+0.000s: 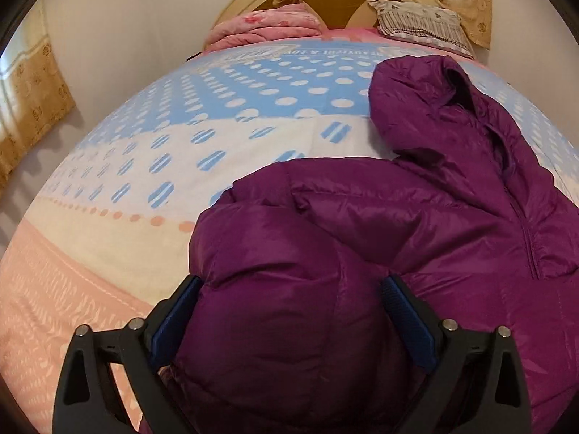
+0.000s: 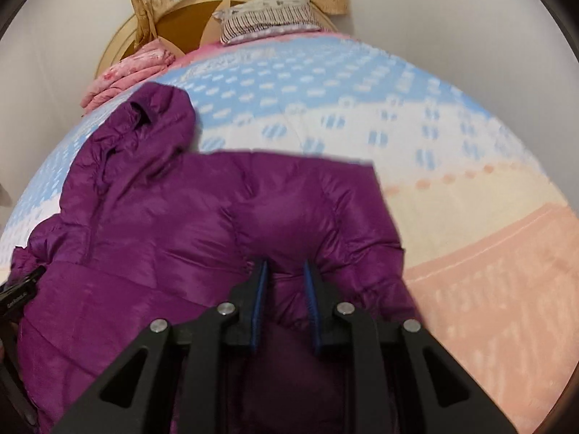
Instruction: Fold large clothes
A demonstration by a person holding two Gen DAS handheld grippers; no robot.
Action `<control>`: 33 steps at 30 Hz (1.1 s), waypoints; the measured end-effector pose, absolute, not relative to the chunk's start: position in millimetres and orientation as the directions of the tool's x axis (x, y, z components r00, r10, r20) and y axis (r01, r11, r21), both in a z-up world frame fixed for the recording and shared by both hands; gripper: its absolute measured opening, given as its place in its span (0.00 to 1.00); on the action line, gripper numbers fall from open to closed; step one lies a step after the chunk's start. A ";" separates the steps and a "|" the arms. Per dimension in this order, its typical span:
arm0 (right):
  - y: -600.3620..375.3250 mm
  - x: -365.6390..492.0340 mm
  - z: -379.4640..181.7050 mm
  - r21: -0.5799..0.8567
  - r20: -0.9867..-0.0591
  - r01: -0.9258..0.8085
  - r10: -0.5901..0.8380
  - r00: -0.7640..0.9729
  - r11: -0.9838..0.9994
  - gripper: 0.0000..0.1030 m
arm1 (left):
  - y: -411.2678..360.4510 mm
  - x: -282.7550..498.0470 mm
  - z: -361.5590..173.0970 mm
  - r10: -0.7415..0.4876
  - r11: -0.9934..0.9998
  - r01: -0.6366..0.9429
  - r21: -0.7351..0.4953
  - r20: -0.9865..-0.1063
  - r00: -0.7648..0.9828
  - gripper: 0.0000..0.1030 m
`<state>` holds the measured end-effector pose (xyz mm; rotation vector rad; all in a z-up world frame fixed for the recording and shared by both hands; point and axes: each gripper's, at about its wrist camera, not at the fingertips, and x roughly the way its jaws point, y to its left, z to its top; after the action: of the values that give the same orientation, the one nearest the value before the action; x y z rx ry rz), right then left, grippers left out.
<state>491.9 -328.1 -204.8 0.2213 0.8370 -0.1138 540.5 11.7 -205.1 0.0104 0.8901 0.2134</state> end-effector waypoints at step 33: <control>-311.8 468.9 -172.0 0.066 -0.715 0.120 -0.037 0.699 0.991 0.44 | 37.5 494.8 -148.7 0.120 0.985 -0.174 0.000 -0.722 0.682 0.99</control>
<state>468.9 -311.8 -172.0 0.1107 0.7930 -0.0878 494.8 37.5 -148.7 -0.0701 0.8042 0.1652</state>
